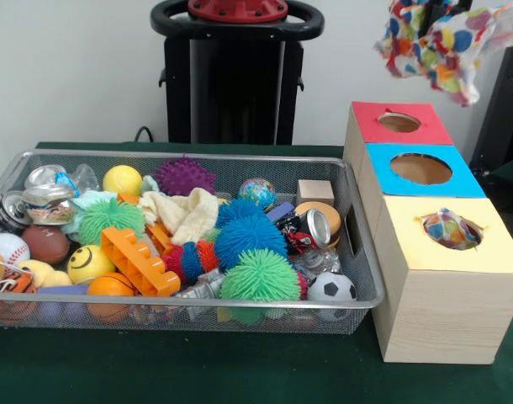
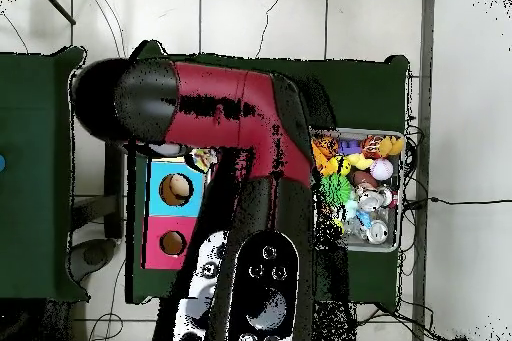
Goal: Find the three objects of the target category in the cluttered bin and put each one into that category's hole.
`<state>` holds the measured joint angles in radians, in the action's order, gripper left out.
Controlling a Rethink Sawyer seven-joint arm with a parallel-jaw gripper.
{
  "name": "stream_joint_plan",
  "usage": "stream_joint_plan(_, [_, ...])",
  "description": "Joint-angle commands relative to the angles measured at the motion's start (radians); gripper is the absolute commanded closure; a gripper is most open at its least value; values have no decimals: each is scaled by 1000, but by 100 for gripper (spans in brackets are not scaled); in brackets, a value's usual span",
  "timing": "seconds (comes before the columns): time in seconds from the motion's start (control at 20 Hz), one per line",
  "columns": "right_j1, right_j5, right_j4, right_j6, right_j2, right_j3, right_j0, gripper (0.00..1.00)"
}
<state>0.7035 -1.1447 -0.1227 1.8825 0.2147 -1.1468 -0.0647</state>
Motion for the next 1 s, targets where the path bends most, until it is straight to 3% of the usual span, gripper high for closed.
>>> stream_joint_plan(0.05, [-79, -20, 48, 74, -64, 35, 22, 100])
stream_joint_plan(1.0, [-206, 95, 29, 125, -78, 102, -1, 100])
